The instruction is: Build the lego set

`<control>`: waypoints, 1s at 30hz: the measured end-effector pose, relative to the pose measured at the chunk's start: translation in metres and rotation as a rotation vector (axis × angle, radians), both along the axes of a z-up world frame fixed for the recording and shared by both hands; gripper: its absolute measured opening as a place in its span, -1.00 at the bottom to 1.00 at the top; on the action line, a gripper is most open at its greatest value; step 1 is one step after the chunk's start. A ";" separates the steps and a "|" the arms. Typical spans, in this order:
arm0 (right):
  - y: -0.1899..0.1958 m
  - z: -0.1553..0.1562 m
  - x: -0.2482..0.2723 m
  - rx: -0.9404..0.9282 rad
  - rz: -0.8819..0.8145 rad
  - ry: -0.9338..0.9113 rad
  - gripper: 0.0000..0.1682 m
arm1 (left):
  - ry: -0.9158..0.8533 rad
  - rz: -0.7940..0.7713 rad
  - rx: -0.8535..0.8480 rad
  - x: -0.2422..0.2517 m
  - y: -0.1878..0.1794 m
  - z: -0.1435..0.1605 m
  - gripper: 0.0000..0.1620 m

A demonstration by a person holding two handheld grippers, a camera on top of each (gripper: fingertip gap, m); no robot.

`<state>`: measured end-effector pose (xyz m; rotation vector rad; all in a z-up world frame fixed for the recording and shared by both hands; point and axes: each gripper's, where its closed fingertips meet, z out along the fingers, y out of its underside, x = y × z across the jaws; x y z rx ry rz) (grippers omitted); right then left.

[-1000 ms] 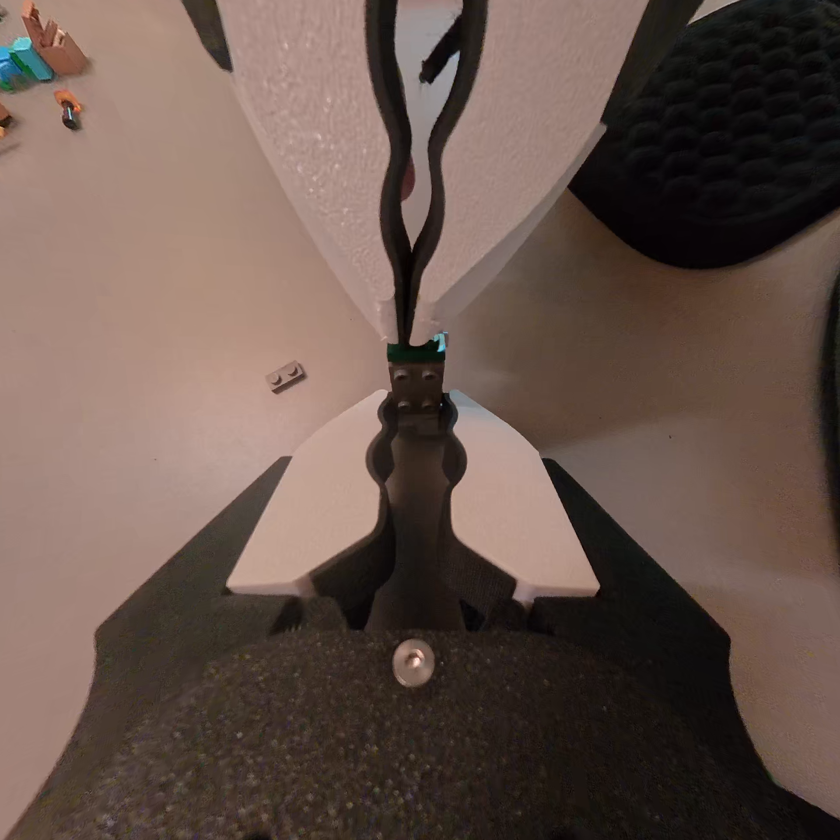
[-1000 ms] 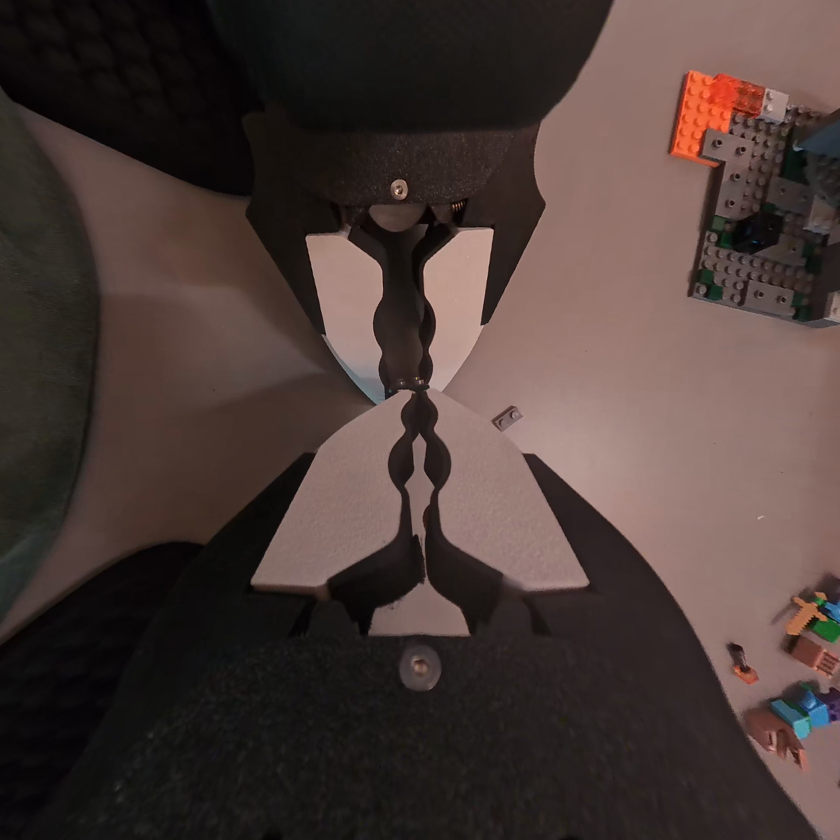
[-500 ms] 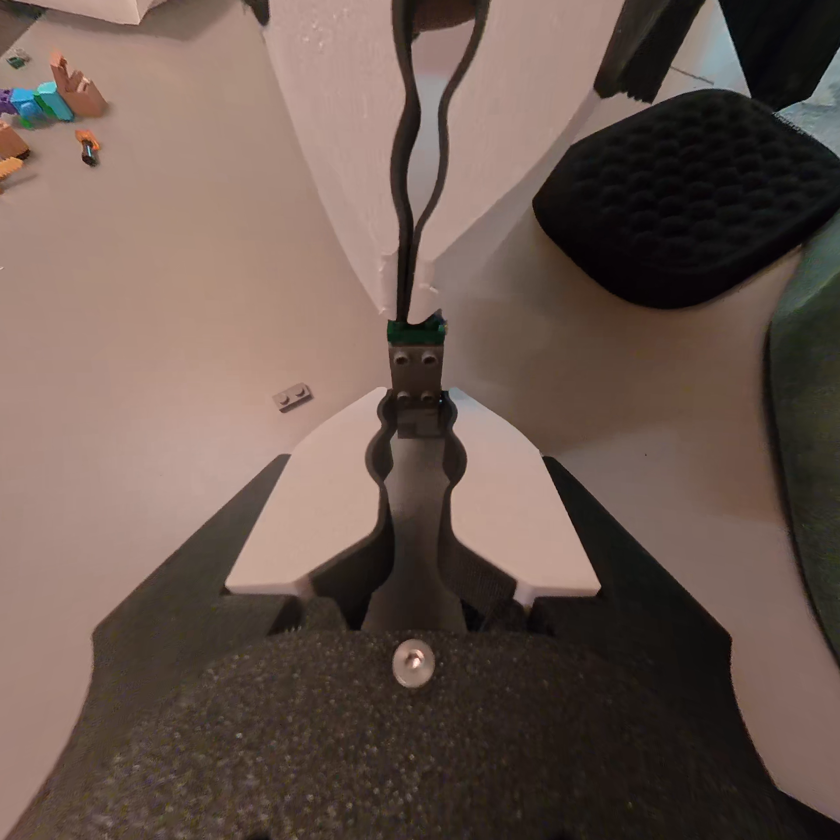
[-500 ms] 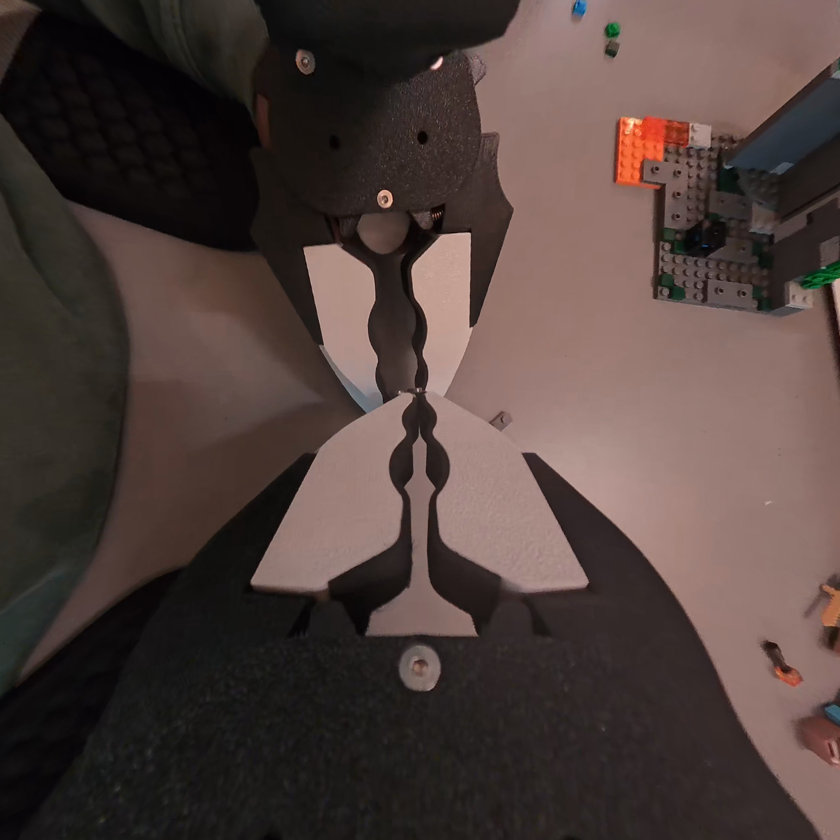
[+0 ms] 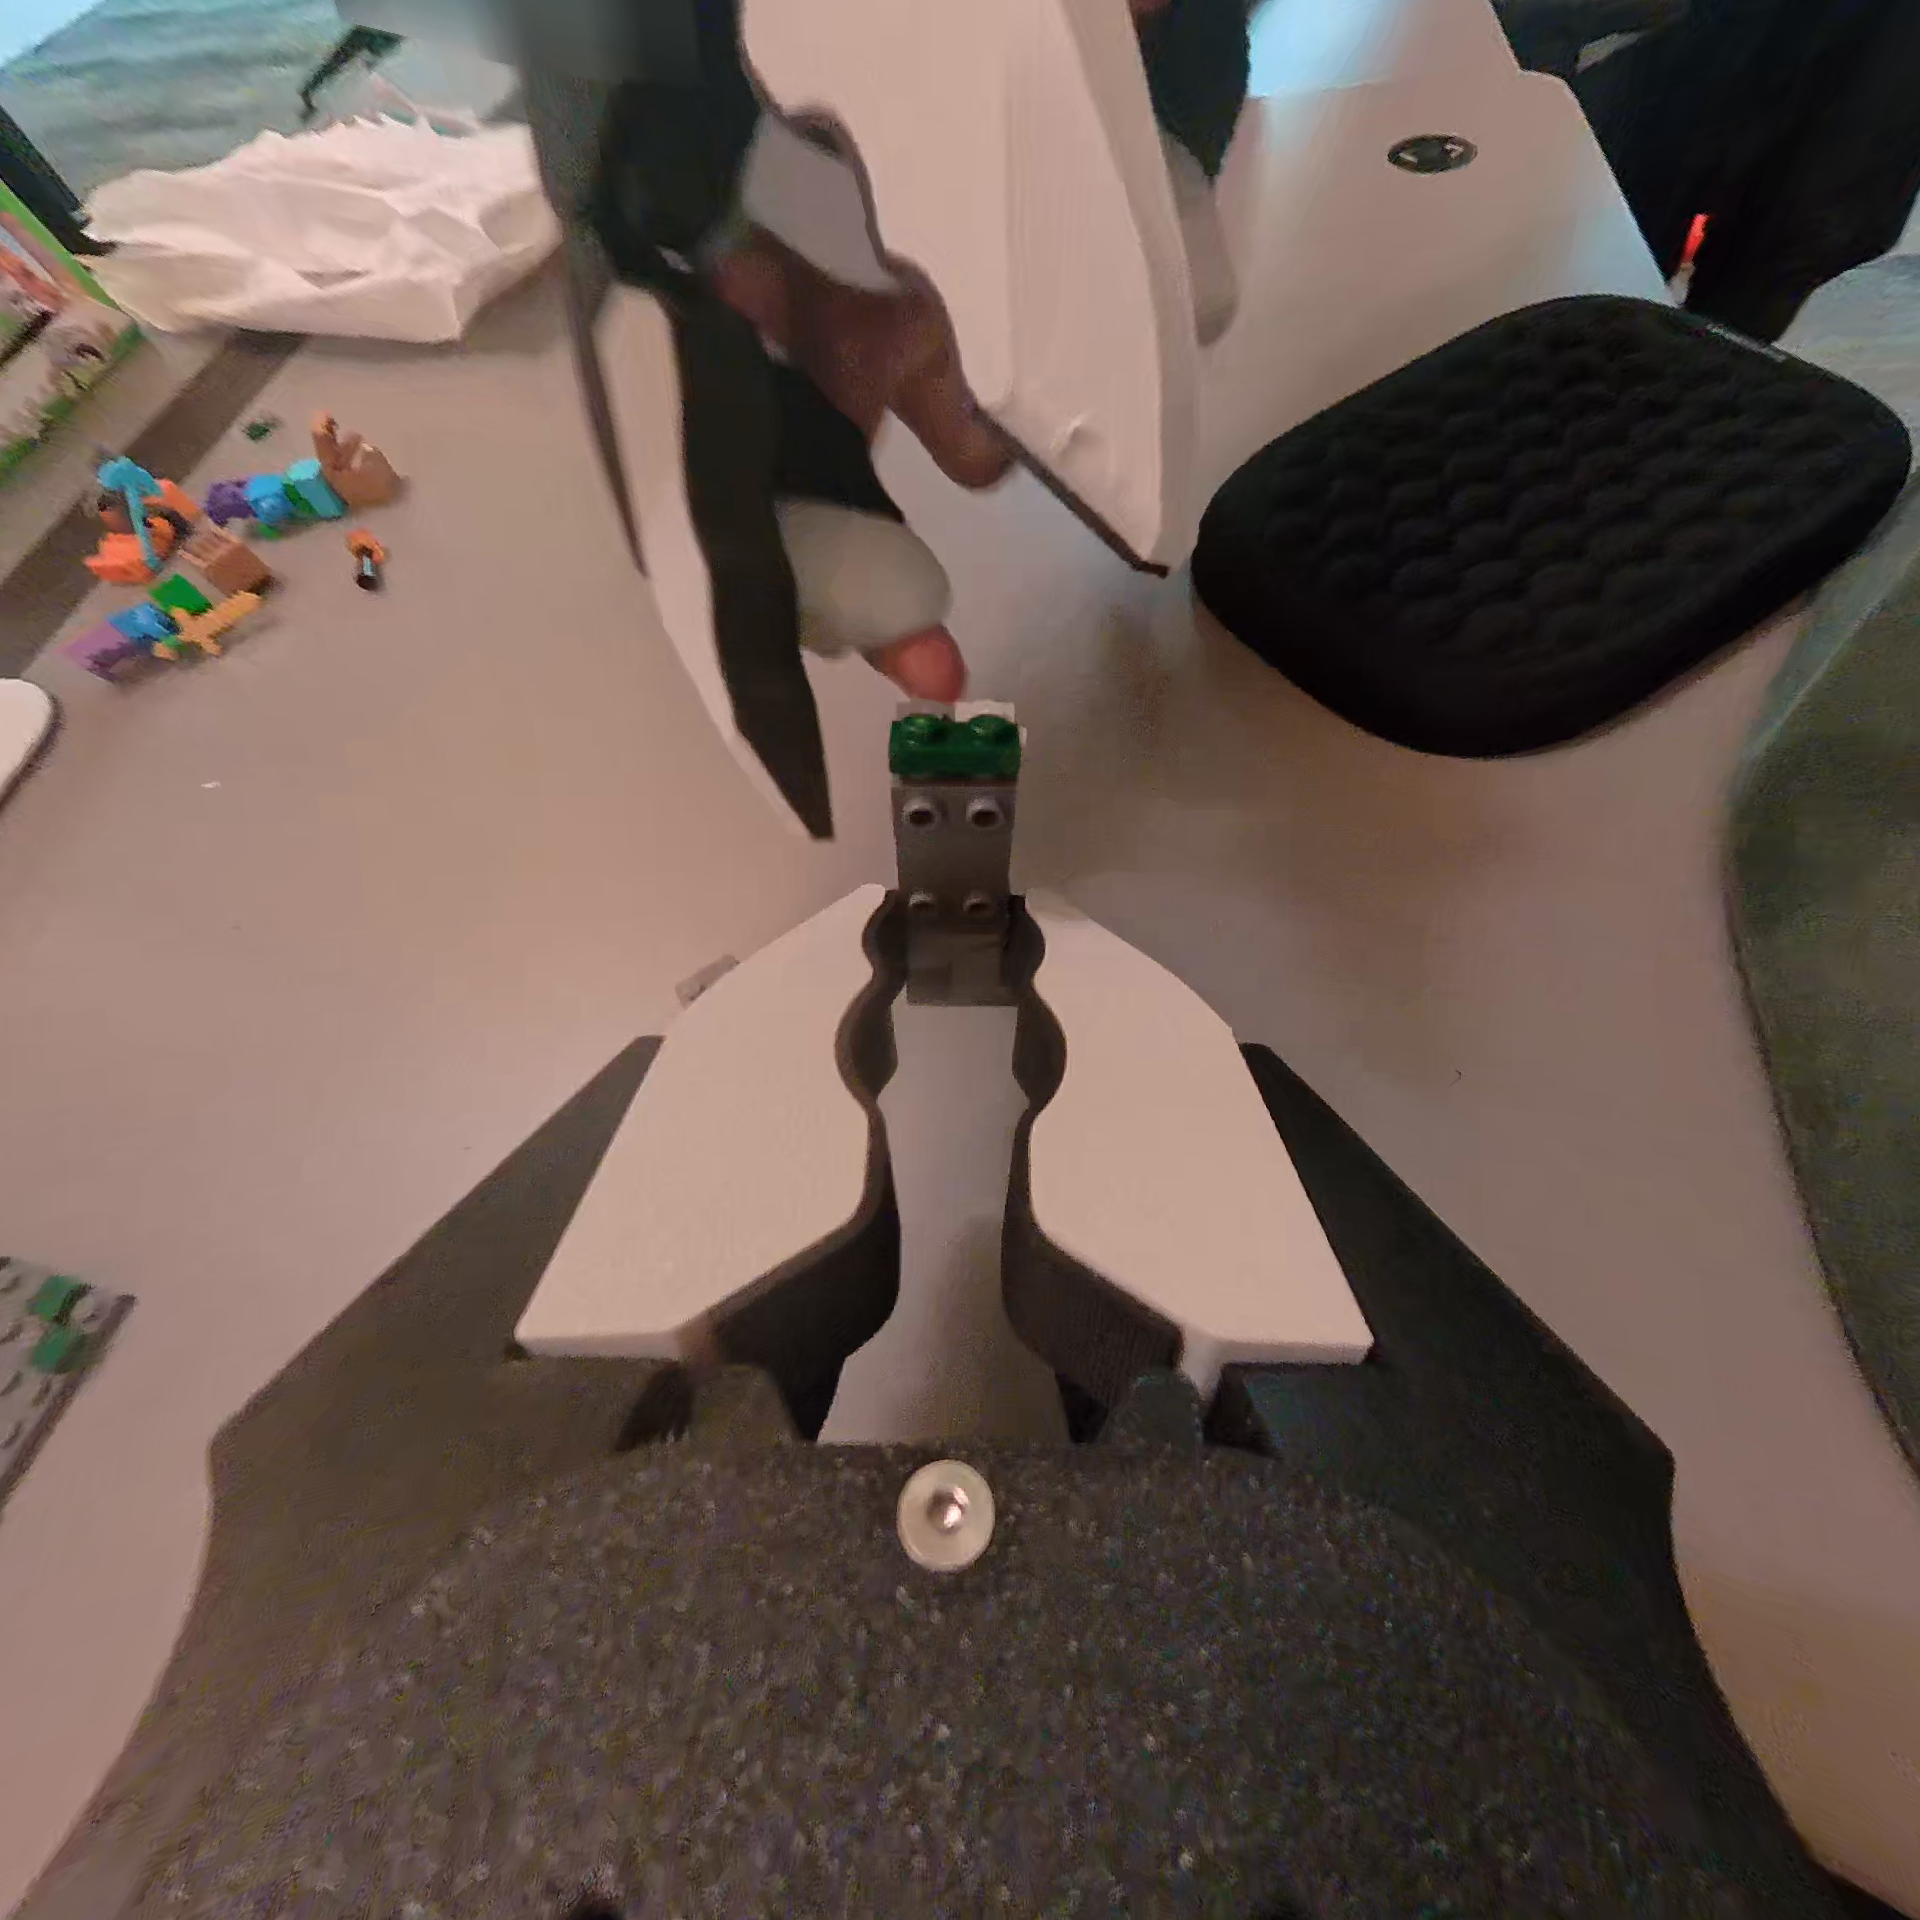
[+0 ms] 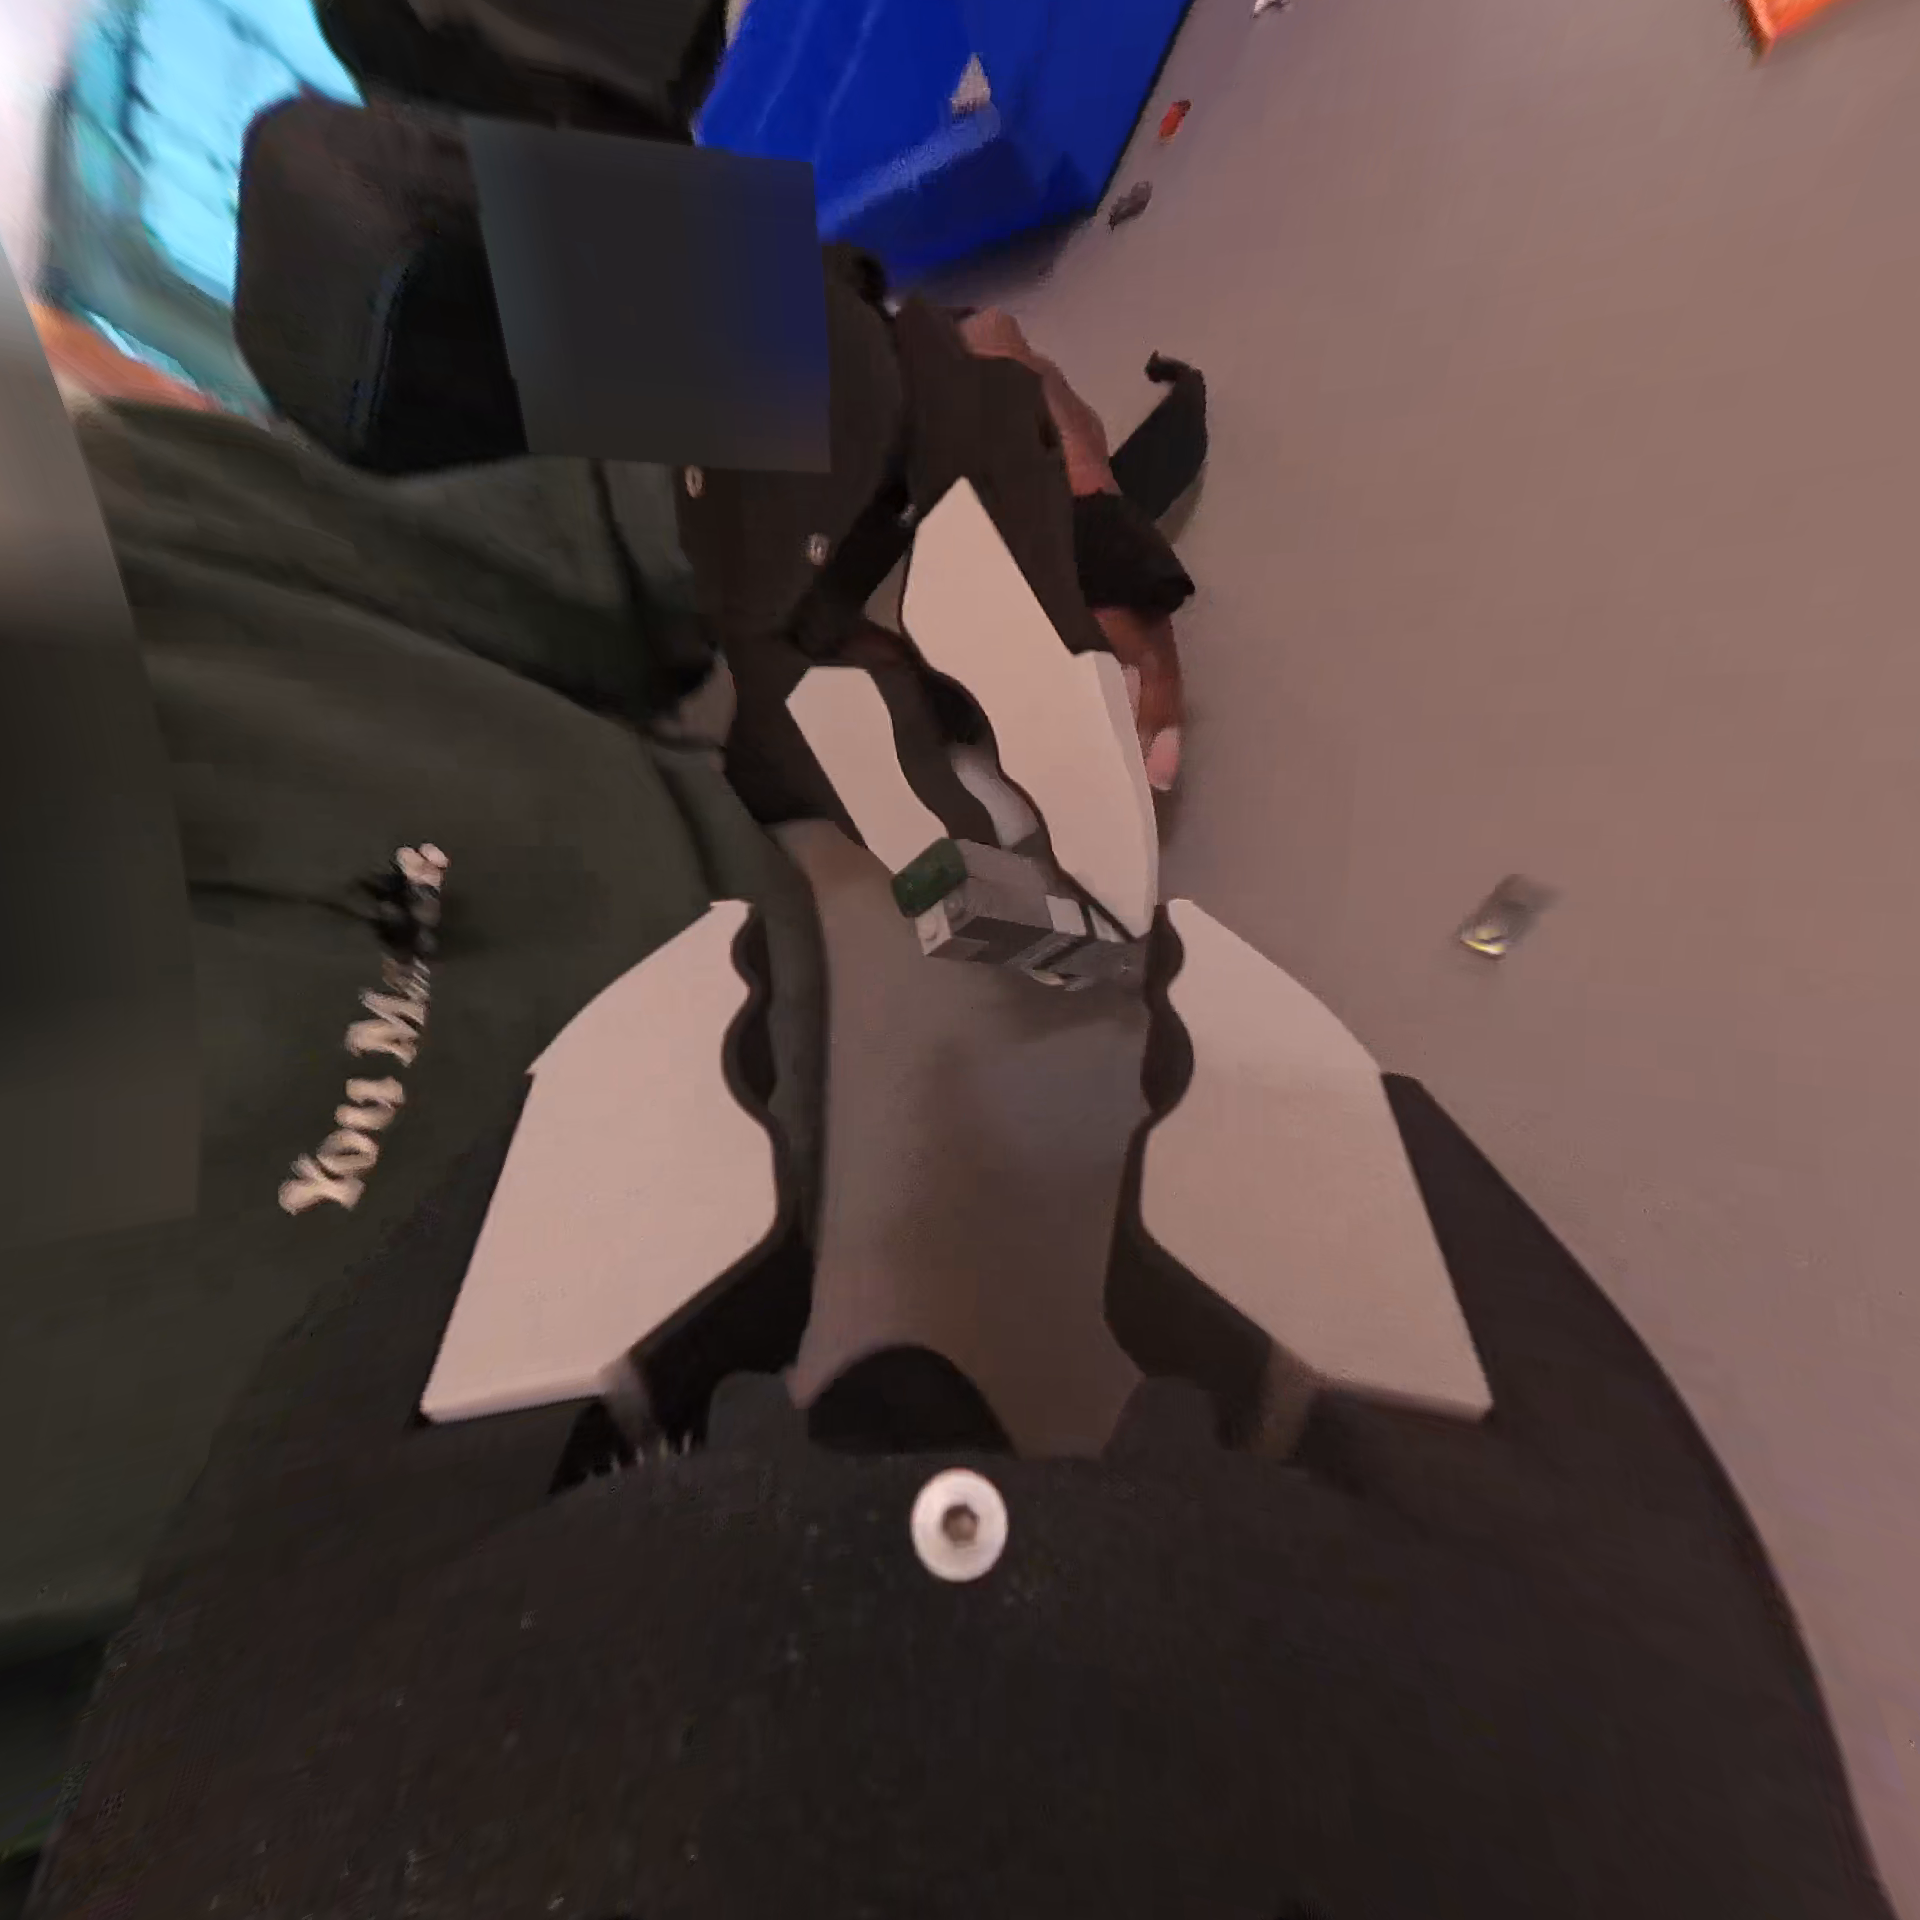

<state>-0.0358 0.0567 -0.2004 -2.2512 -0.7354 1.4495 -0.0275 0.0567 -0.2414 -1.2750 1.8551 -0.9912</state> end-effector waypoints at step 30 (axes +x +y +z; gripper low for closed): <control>0.006 0.000 -0.027 -0.065 -0.320 0.302 -0.14 | -0.074 0.145 0.309 0.001 0.009 0.026 -0.77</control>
